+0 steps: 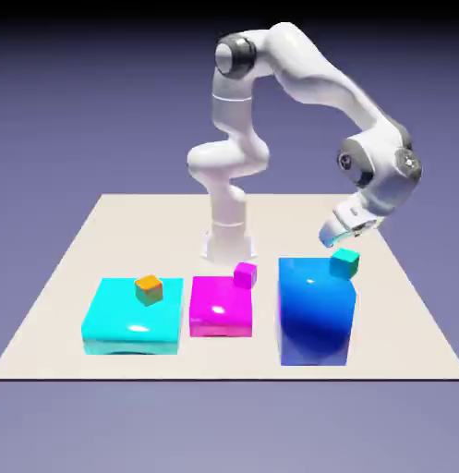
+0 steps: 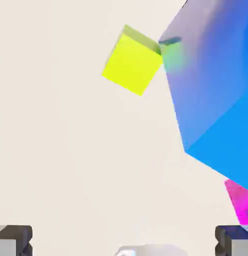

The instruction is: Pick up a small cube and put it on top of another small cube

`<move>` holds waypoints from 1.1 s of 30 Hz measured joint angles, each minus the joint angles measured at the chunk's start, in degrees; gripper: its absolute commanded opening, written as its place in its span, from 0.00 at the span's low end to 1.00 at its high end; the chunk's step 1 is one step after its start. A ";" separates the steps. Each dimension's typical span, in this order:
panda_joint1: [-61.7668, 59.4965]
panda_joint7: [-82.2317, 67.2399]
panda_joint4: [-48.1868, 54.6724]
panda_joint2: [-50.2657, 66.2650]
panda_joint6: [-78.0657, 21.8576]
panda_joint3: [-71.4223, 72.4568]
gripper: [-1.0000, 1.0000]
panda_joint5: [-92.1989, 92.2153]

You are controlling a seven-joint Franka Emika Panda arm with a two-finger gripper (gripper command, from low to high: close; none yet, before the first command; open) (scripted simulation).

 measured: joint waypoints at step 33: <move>-16.58 -3.64 6.05 43.30 -5.26 30.56 0.00 -64.41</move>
